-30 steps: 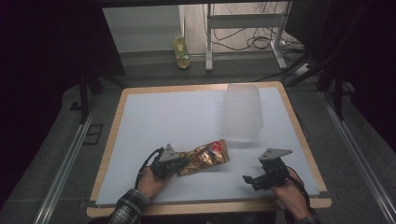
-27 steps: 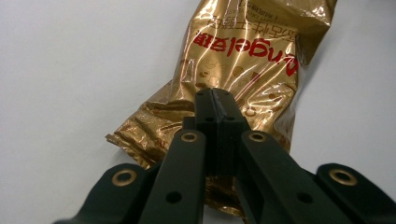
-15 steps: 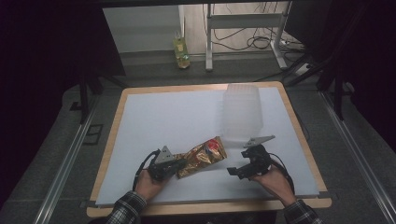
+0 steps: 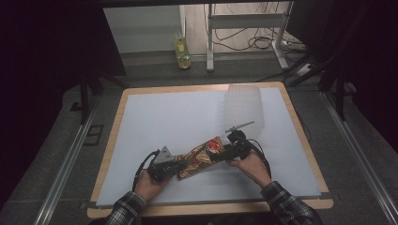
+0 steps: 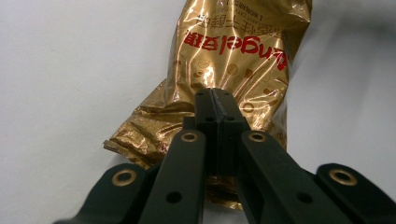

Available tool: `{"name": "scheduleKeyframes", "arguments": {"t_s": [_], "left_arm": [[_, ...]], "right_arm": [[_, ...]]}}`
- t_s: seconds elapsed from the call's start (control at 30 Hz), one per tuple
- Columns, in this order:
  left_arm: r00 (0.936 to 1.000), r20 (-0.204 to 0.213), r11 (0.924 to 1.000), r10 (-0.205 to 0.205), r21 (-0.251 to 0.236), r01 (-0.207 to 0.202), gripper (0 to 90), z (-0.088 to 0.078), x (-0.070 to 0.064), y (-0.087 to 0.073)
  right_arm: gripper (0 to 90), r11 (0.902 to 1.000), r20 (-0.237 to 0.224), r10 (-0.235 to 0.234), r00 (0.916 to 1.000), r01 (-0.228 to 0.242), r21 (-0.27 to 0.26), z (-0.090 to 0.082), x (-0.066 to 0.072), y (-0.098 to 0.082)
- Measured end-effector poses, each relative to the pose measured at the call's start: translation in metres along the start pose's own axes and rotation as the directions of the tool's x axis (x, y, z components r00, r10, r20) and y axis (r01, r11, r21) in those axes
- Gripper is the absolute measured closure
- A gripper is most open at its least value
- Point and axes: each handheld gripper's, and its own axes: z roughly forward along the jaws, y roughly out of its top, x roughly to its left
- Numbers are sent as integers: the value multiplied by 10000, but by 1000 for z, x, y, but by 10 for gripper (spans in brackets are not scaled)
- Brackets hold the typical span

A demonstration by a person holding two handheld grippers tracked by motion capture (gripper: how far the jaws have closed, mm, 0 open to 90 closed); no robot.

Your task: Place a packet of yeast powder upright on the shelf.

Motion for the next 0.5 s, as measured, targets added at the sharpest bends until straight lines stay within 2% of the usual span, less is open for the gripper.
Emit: {"name": "scheduleKeyframes", "arguments": {"t_s": [0.13, 0.2, 0.27, 0.4, 0.5], "left_arm": [[10000, -9, 10000, 18, -14, -18, 900, 0, 0, 0], [10000, -27, 10000, 54, -23, -54, 900, -1, -1, -1], [9999, -56, 9999, 95, -34, -96, 900, -1, -1, -1], [9999, -55, 9999, 117, -44, -117, 900, -2, -1, -1], [9999, -73, 9999, 151, -69, -152, 900, -3, -2, -2]], "right_arm": [[279, 9990, -483, 442, 9979, -436, 136, 8, 0, 8], [335, 9978, -791, 643, 9948, -628, 214, 11, 1, 11], [380, 9954, -1200, 944, 9883, -917, 284, 13, 3, 15], [503, 9956, -1372, 879, 9866, -825, 442, 12, 6, 23], [643, 9958, -1402, 755, 9872, -674, 613, 10, 7, 25]]}}
